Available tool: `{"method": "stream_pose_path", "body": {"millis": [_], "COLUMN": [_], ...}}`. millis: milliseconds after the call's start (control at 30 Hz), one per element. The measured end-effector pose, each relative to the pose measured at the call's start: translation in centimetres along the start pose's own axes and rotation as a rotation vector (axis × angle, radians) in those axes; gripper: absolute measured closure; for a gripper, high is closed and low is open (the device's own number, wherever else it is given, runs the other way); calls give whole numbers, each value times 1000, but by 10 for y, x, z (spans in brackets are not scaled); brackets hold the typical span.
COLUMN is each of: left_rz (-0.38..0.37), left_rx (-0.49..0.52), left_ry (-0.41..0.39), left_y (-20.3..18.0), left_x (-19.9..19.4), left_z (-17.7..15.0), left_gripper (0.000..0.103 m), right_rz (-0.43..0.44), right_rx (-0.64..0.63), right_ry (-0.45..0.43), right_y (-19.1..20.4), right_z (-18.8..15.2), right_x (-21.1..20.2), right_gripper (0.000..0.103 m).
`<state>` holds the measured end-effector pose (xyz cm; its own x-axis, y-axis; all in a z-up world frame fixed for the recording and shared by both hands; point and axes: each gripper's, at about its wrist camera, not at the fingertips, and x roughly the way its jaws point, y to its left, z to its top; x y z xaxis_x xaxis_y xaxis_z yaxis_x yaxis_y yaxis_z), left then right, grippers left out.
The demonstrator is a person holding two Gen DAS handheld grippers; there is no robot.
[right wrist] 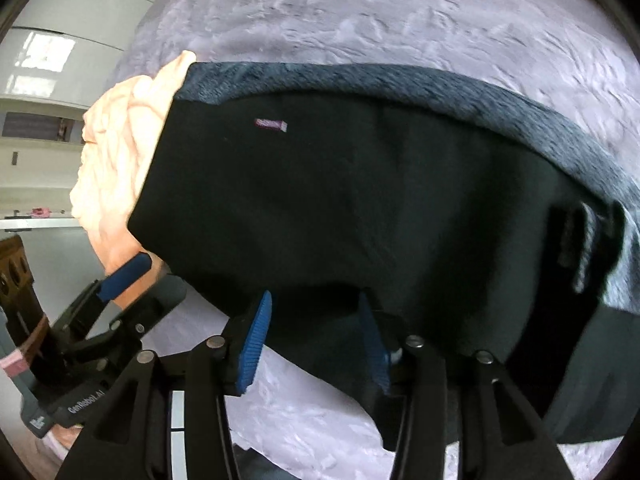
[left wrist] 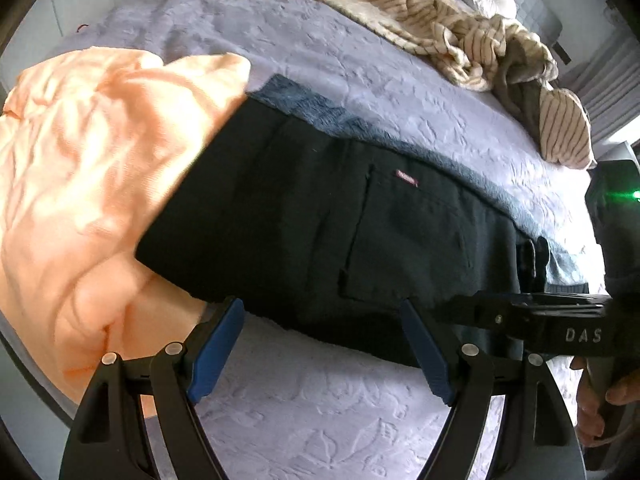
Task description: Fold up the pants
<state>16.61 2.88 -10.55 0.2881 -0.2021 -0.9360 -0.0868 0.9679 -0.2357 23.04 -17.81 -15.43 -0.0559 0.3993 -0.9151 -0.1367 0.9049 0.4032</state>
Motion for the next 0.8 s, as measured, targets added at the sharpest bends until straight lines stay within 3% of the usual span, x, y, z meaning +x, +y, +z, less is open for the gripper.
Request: {"method": "stream_pose_path", "body": {"millis": [200,267,367,533,667,800], "left_rz": [10,5,-9,-25,-78,-151], "left_rx": [-11,-24,-44,-104,-202,-230], "left_ry": [43,60,88,126,133,130], "left_y": [-5,-4,-3,5,24,32], "left_x": [11,14,20,27,31,28], "left_z": [-4,-5,-6,-8,-10,-8], "left_gripper": [21,0,0,0,0,0], "right_rz": [-47,-44,-50,-59,-64,-61], "right_rx": [9,19,22,7,-2,-2], "right_ry": [-19,-24,-30,-28,-29,-31], "right_y": [-15,-19,-26,-24,-24,-20], "right_z": [-12,-16,-25,-32,-35,-32], "right_x": [-9,-10,-13,-12,-8,-4], "right_gripper": [41,36,30,28,27,27]}}
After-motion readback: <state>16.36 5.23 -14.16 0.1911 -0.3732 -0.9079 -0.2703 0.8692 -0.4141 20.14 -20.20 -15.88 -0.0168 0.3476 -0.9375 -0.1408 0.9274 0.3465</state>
